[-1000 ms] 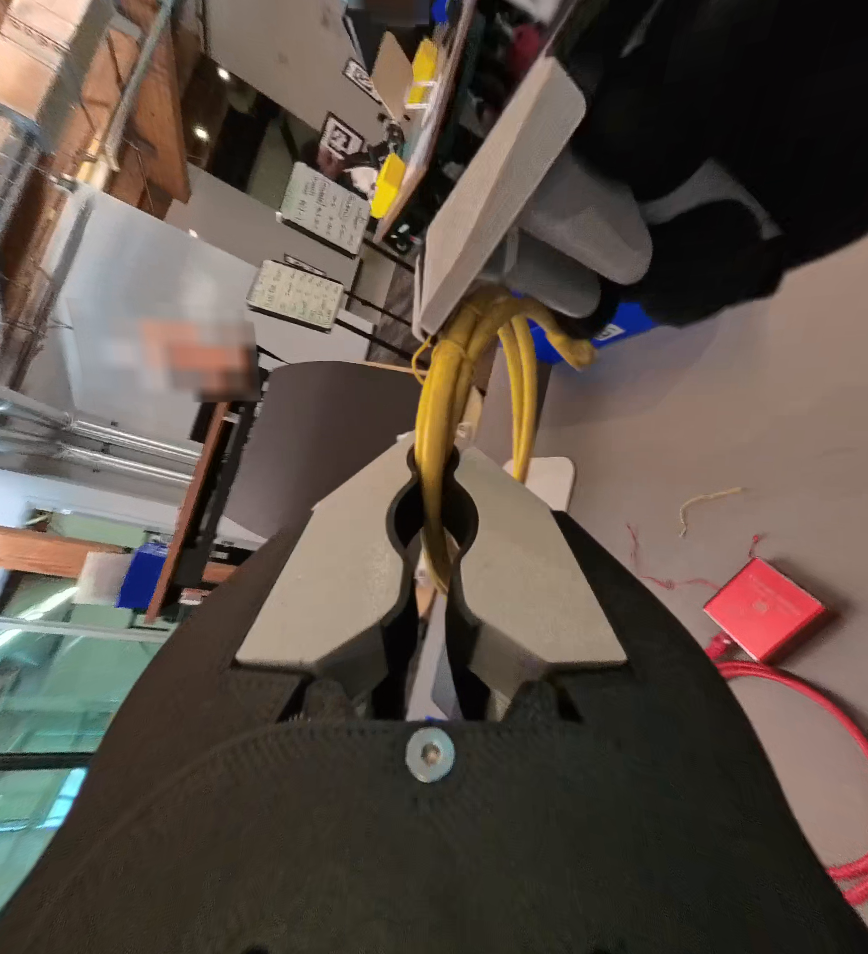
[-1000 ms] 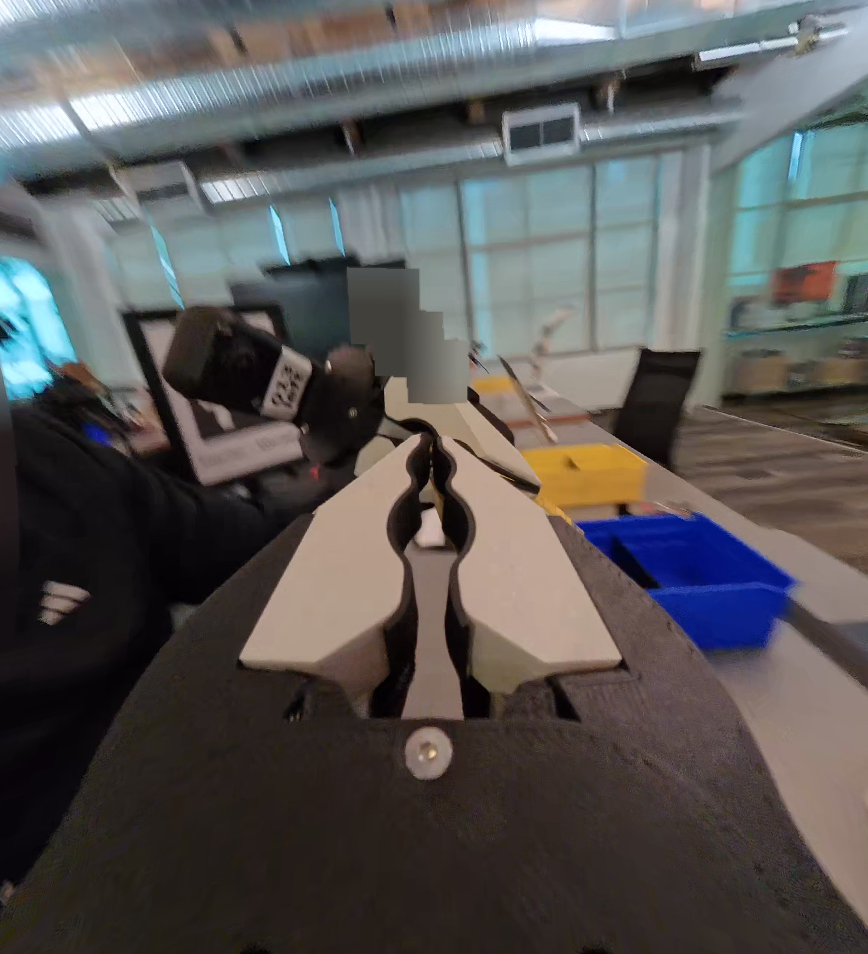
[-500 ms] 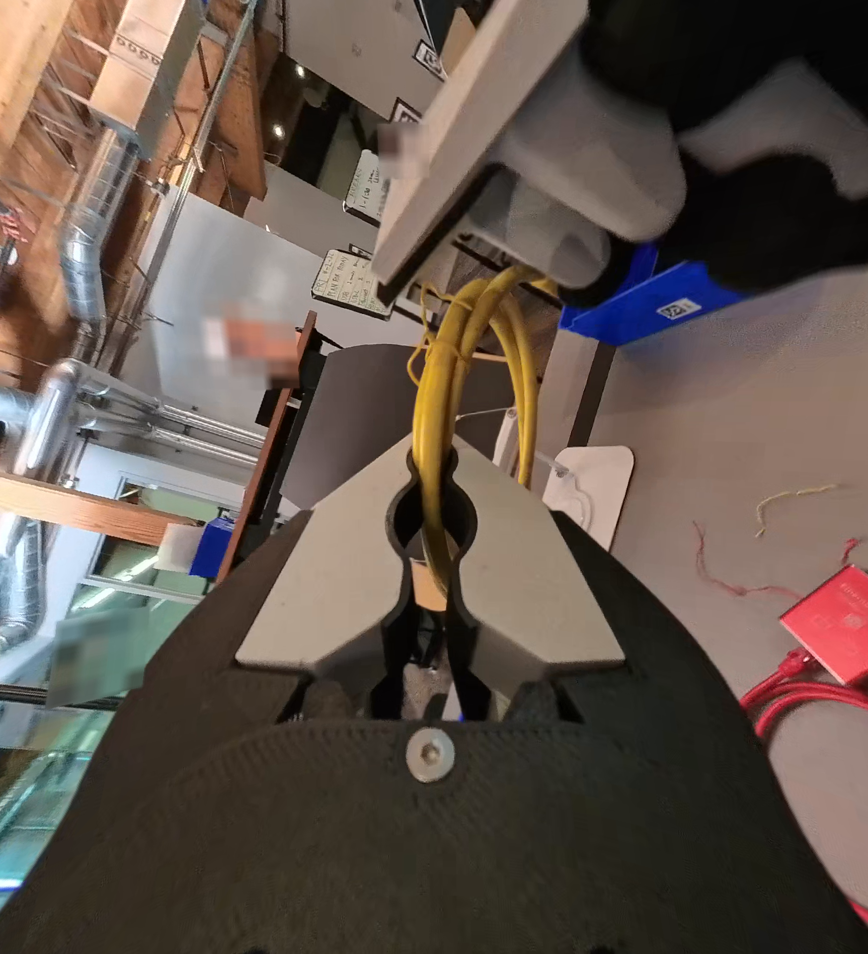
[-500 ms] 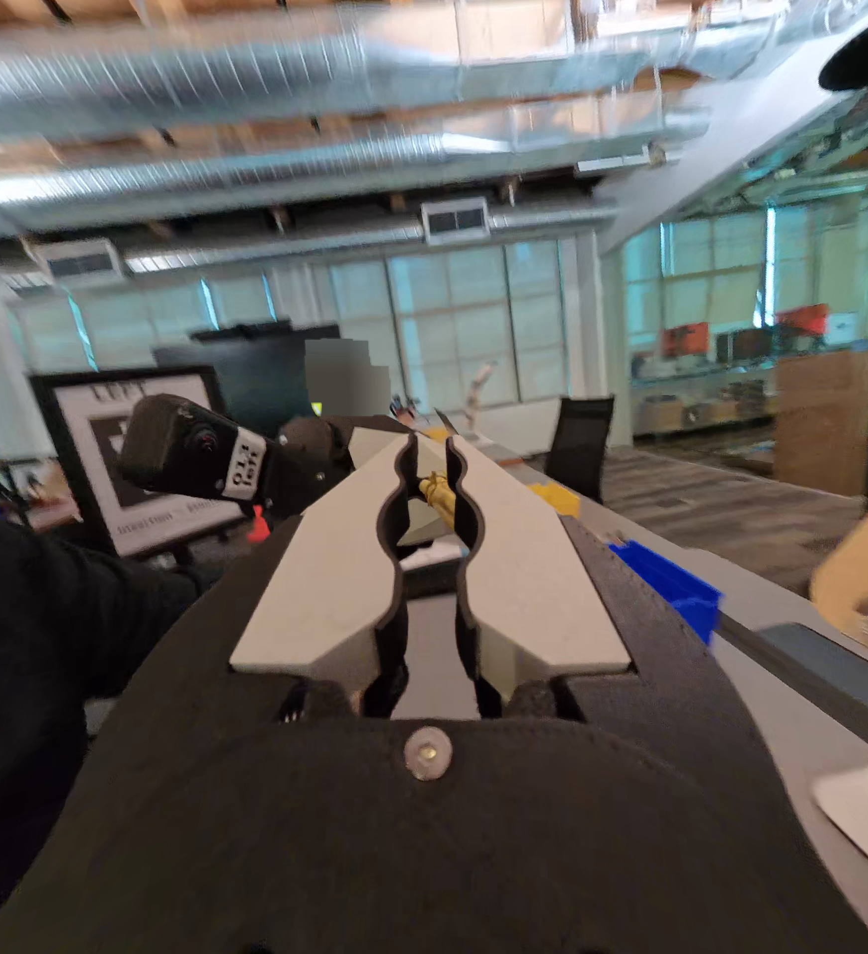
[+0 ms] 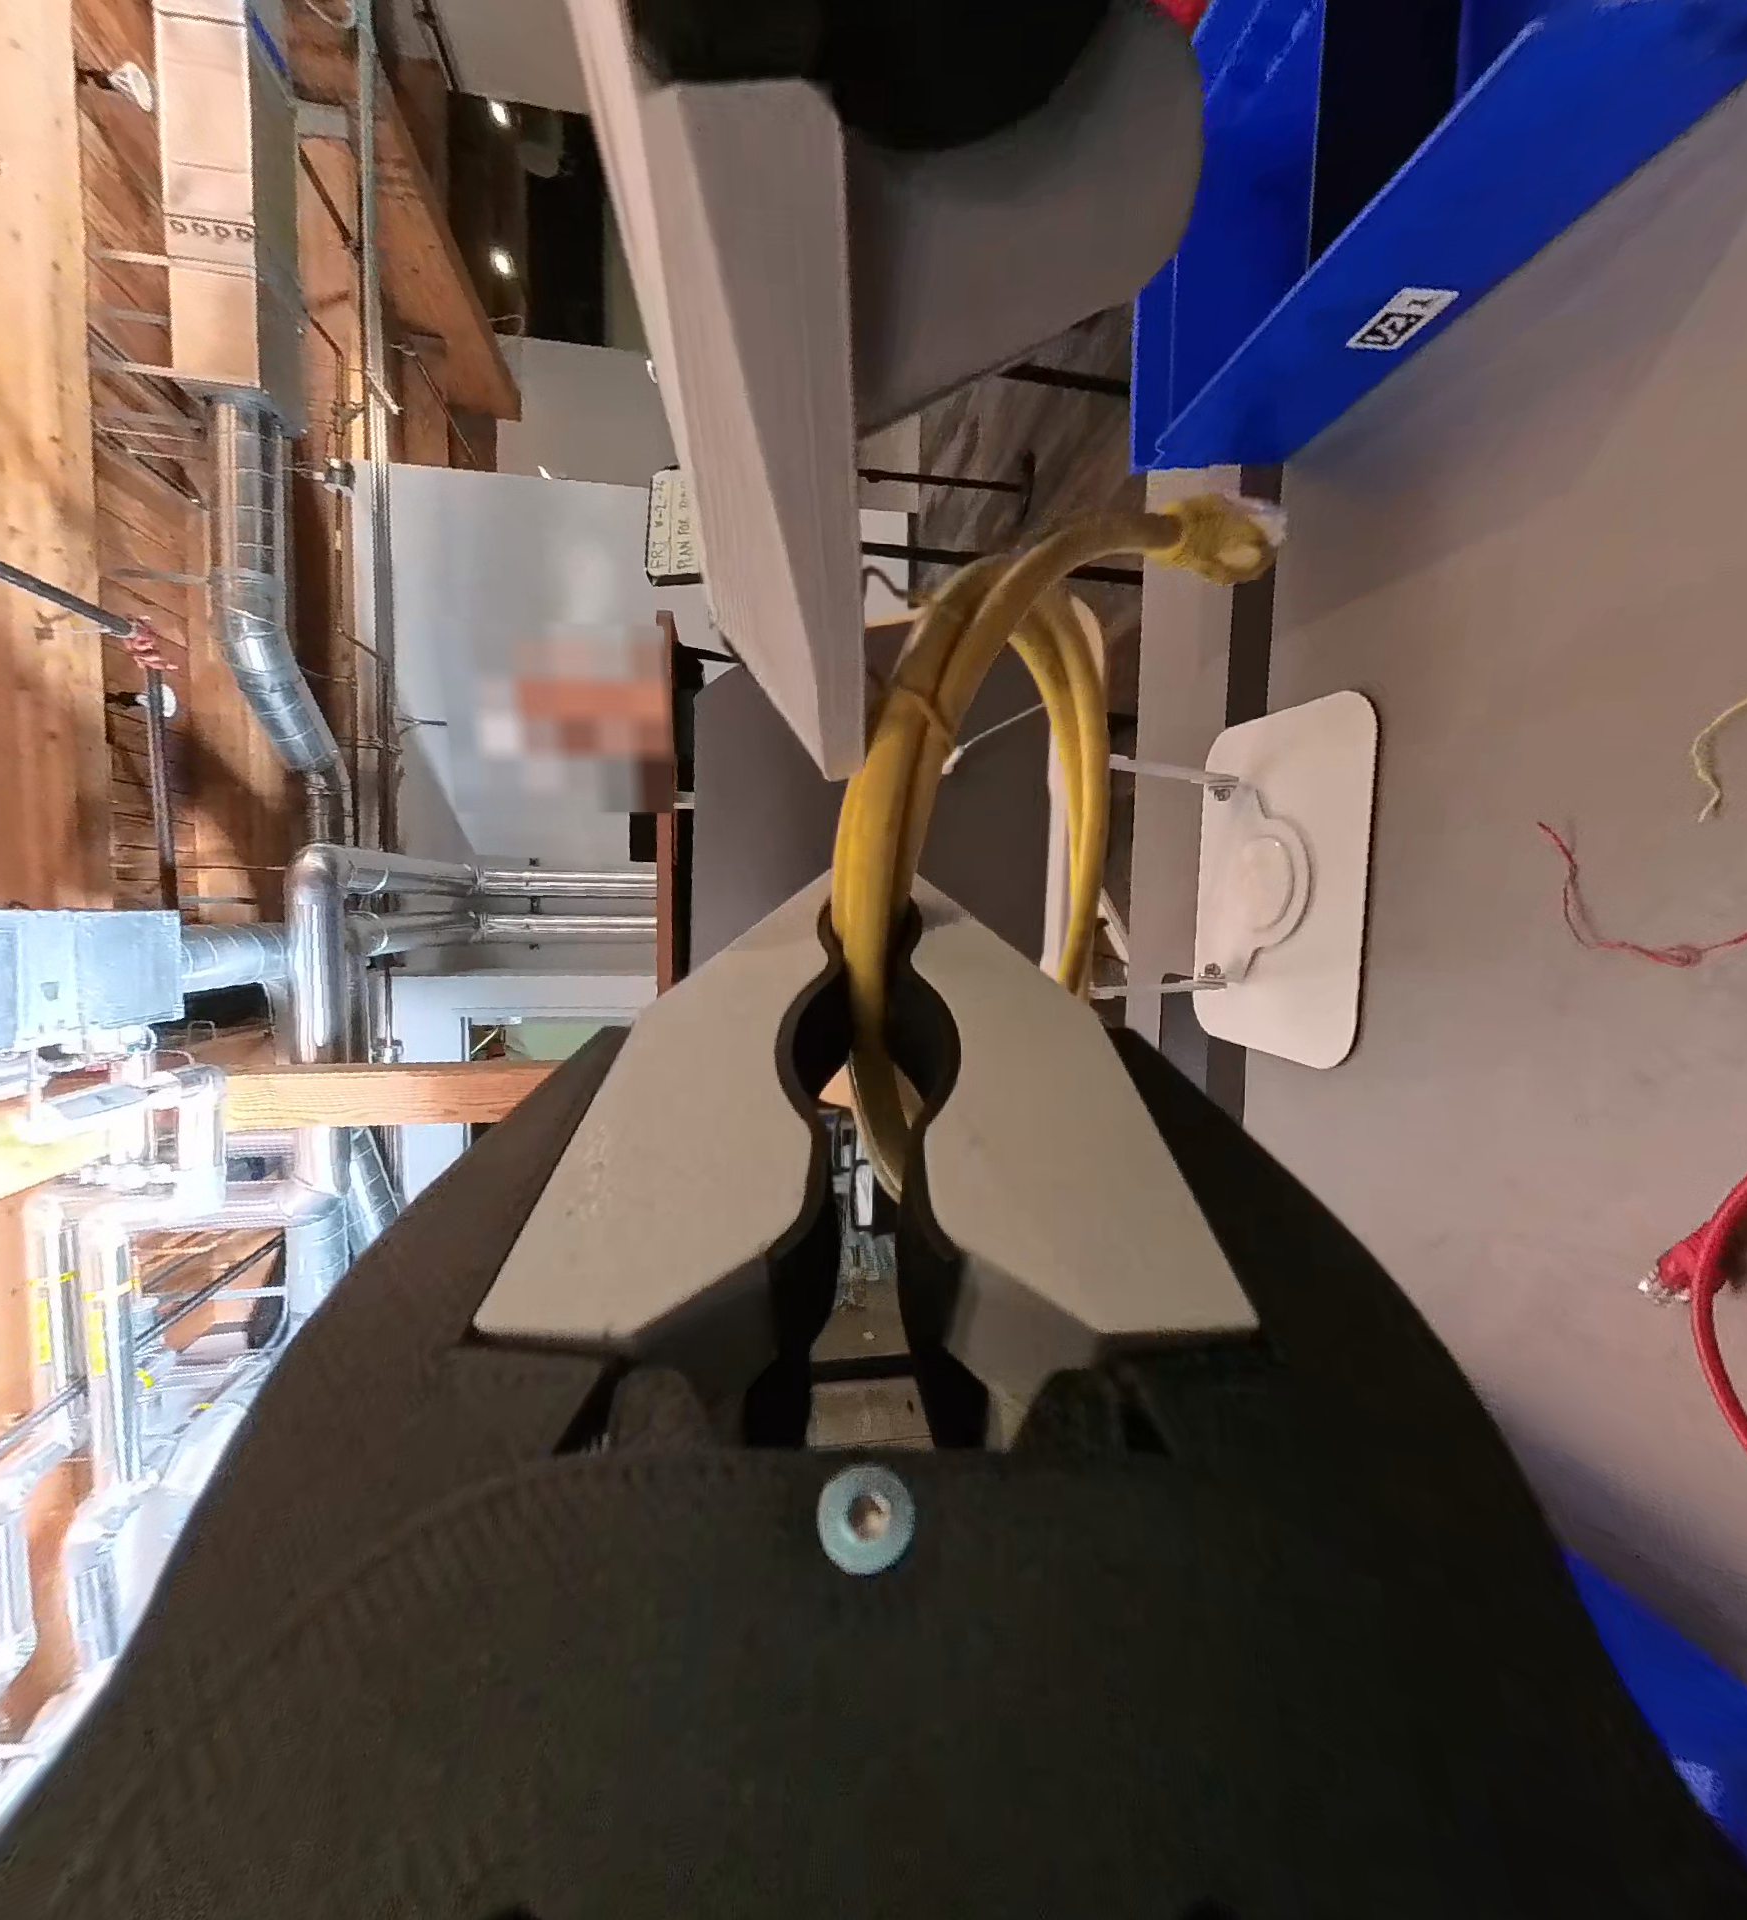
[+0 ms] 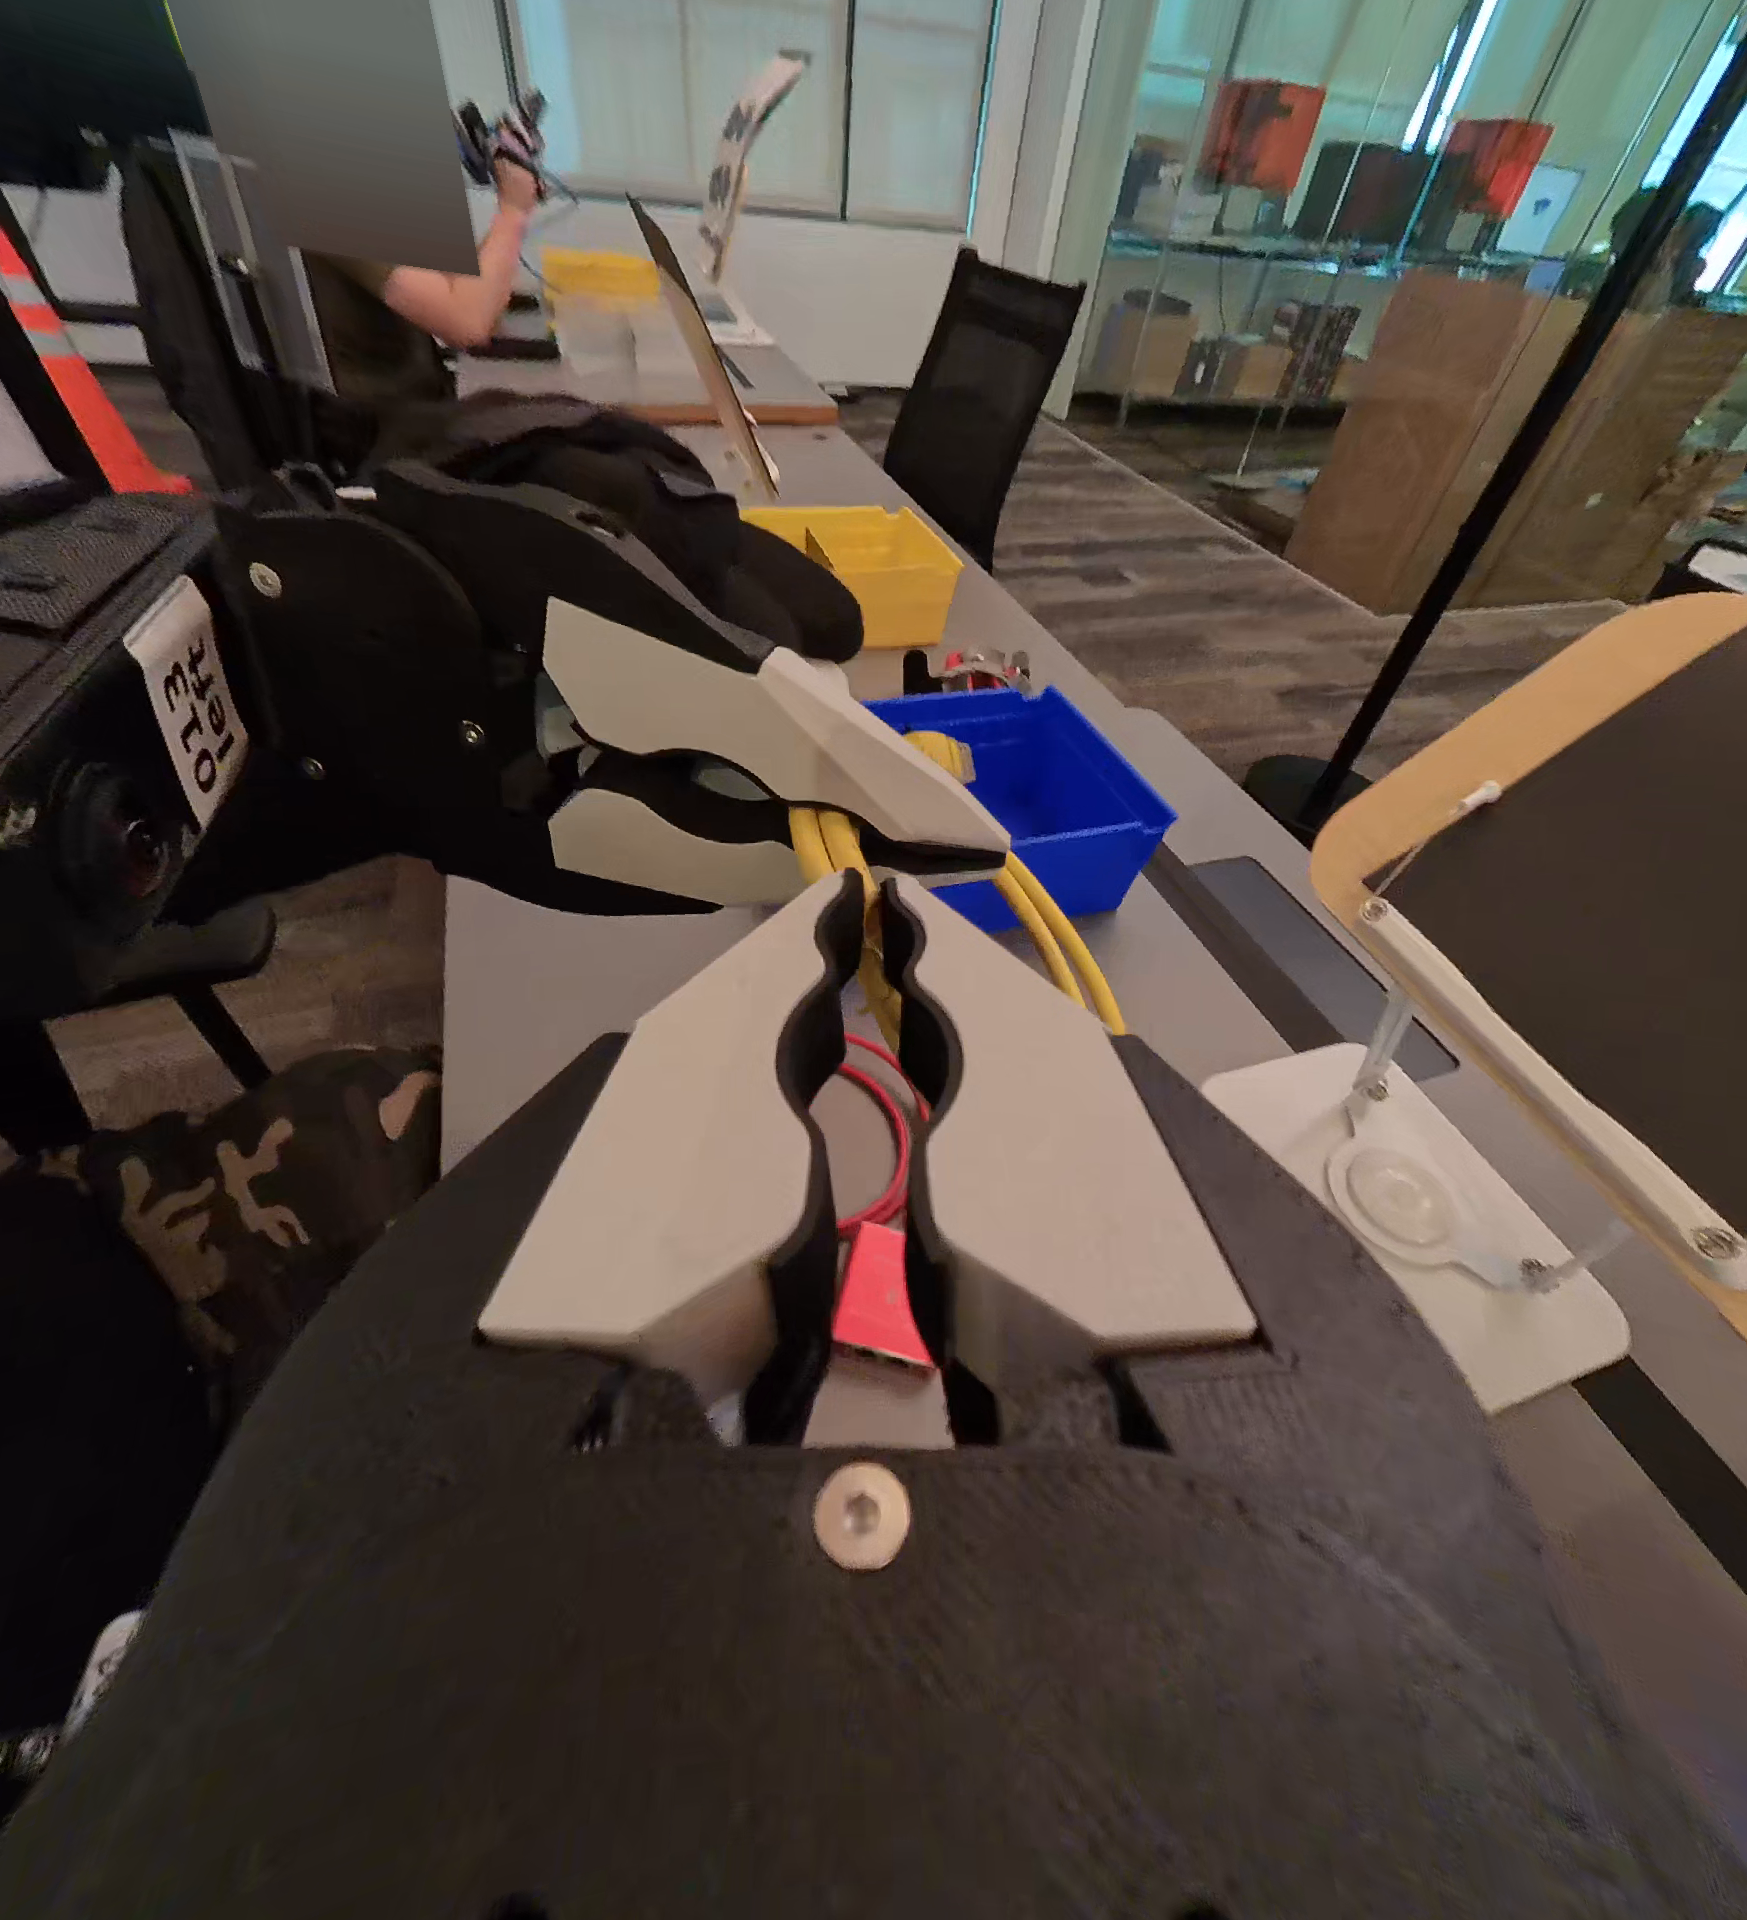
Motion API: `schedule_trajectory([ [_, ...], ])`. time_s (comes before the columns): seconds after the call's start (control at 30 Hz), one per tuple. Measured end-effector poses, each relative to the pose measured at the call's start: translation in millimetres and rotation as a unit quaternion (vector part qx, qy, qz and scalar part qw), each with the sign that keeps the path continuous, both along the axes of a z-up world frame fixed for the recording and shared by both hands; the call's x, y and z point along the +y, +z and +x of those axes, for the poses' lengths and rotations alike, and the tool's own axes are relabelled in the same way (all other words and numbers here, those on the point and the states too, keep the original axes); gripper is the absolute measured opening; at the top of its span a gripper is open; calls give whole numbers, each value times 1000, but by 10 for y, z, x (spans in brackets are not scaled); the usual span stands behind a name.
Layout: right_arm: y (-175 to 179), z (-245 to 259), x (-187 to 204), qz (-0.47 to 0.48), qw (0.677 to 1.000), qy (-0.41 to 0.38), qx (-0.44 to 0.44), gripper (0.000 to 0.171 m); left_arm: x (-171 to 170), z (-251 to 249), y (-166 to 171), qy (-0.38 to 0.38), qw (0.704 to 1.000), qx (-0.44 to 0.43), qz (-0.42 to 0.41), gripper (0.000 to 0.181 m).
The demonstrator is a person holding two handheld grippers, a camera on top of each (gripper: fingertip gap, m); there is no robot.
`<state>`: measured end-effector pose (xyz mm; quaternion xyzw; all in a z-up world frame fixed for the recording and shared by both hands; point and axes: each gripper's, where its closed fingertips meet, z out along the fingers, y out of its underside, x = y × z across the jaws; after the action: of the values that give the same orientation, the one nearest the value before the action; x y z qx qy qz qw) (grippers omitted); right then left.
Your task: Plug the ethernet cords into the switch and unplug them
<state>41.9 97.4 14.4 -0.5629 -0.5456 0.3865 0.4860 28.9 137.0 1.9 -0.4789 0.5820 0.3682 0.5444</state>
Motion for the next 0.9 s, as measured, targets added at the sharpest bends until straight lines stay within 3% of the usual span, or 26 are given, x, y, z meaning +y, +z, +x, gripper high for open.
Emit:
schedule_trajectory([
  [0.13, 19, 18, 45, -1, 1000, -13, 8, 0, 13, 5, -25, 9, 1000, -1, -1, 0],
  [0.23, 183, 41, 55, -51, 995, 11, 84, 0, 24, -68, 2, 25, 1000, -10, -14, 0],
  [0.33, 611, 272, -25, -92, 970, 63, 215, 0, 104, -190, -270, 47, 997, 17, -51, 0],
  [0.4, 559, 355, 23, -64, 981, 38, 178, 0, 133, -216, -379, 37, 997, -15, -68, 0],
  [0.53, 103, 147, 106, -15, 998, 10, 55, 0, 105, -161, -192, 15, 997, -53, -51, 0],
  [0.63, 44, 8, 59, -31, 997, 31, 57, 21, 68, -117, -159, 9, 999, -30, -42, 0],
  [0.9, -57, 51, -26, -27, 996, 74, 34, 6, 18, -114, -175, 2, 998, -35, -48, 0],
])
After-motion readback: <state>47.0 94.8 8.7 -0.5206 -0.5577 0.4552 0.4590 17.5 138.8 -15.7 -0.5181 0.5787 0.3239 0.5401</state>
